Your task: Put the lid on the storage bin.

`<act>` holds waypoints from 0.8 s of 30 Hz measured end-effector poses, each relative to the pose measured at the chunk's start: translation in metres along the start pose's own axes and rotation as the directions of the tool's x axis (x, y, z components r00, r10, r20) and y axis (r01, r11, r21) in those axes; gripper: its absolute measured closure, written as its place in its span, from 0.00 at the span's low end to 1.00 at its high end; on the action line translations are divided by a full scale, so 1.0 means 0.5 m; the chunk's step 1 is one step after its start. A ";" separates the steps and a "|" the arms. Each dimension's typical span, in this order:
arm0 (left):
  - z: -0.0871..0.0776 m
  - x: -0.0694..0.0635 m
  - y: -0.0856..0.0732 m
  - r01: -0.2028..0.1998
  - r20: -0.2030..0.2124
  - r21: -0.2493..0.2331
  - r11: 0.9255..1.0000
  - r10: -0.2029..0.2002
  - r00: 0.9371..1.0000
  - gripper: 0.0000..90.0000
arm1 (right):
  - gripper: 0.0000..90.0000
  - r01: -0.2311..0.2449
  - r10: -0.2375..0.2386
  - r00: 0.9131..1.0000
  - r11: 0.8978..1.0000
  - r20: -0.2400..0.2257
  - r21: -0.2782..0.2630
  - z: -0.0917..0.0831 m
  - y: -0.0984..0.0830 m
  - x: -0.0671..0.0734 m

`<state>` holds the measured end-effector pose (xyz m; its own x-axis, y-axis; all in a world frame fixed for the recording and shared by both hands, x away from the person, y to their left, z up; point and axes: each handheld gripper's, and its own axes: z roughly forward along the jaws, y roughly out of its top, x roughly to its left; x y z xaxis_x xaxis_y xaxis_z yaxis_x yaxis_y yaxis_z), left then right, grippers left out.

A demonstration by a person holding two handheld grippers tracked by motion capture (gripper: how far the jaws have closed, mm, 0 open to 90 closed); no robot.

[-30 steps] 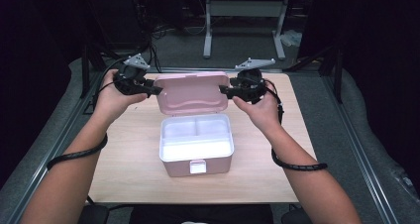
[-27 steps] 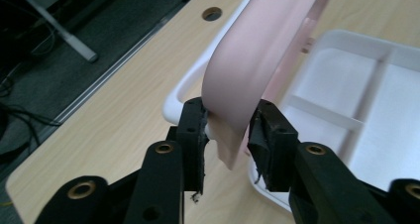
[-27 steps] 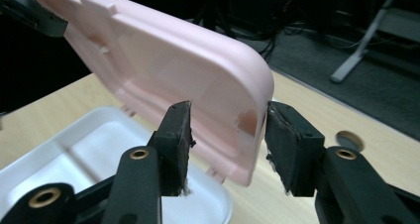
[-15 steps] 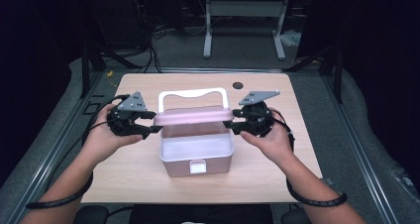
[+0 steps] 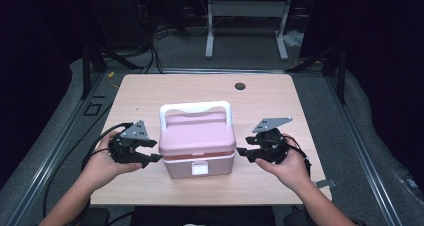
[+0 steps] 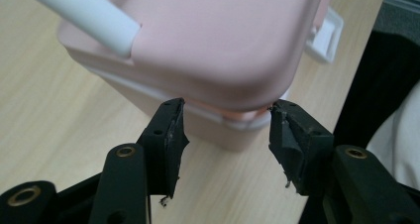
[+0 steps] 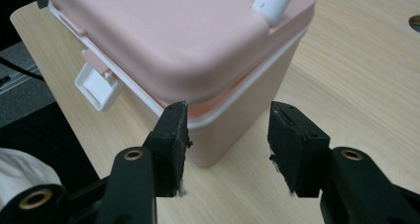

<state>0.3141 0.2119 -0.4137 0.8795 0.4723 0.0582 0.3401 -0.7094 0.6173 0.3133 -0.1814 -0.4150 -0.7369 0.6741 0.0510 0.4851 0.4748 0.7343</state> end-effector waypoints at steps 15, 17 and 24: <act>0.039 0.077 -0.097 0.193 -0.050 -0.056 0.980 -0.195 0.979 0.54 | 0.56 -0.120 0.119 0.986 0.993 0.114 0.002 0.043 -0.052 -0.080; 0.061 0.092 -0.111 0.222 -0.052 -0.060 0.973 -0.225 0.973 0.55 | 0.56 -0.138 0.136 0.983 0.990 0.121 0.006 0.066 -0.063 -0.092; 0.088 0.104 -0.134 0.262 -0.047 -0.077 0.962 -0.266 0.963 0.55 | 0.56 -0.169 0.165 0.976 0.985 0.144 0.020 0.099 -0.084 -0.105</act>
<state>0.3515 0.2609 -0.4865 0.7409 0.6678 -0.0711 0.5316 -0.5184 0.6699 0.3549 -0.2086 -0.4823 -0.5712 0.8175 0.0731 0.6122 0.3650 0.7014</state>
